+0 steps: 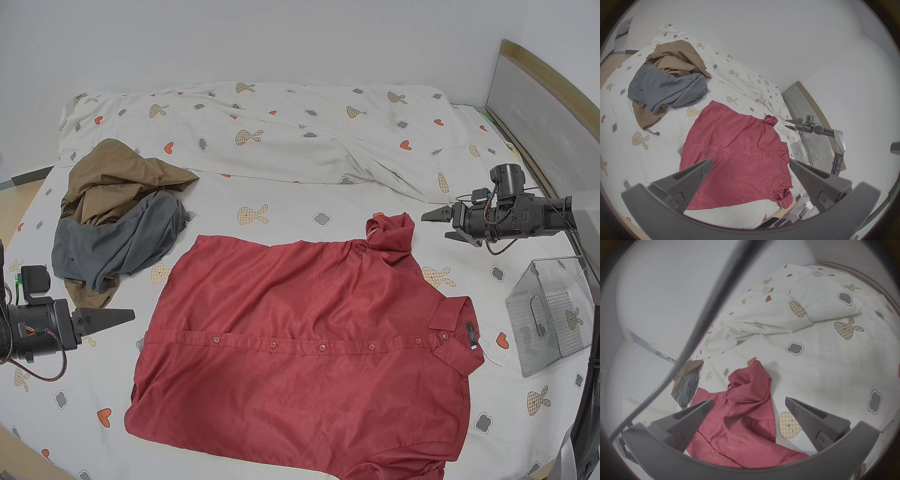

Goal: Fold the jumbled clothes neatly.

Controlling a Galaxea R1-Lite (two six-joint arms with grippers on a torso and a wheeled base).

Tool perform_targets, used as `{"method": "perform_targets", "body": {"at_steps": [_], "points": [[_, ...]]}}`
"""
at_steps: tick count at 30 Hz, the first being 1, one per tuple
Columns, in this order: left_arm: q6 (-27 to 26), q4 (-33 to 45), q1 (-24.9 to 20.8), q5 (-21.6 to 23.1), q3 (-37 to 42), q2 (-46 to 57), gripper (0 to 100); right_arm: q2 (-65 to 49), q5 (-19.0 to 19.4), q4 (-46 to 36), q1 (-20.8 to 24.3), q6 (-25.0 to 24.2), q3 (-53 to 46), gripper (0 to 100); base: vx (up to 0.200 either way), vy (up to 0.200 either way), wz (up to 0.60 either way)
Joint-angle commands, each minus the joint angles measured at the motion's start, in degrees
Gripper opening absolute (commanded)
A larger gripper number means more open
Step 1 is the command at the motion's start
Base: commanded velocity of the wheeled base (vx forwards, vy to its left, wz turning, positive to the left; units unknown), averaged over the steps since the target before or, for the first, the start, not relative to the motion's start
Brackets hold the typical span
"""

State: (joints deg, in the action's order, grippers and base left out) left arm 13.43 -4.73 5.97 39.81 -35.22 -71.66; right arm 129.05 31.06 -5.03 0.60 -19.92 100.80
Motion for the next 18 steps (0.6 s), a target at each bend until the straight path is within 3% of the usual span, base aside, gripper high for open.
{"method": "perform_targets", "body": {"at_steps": [1, 18], "points": [[0.01, -0.02, 0.00, 0.00, 0.06, -0.15, 100, 0.59, 0.05, 0.11, -0.60, 1.55, -1.84, 100, 0.000, 0.000, 0.00], [0.01, -0.02, 0.00, 0.00, 0.15, -0.15, 100, 6.57, -0.21, 0.29, 0.37, 2.52, -1.66, 100, 0.000, 0.000, 0.00]]}}
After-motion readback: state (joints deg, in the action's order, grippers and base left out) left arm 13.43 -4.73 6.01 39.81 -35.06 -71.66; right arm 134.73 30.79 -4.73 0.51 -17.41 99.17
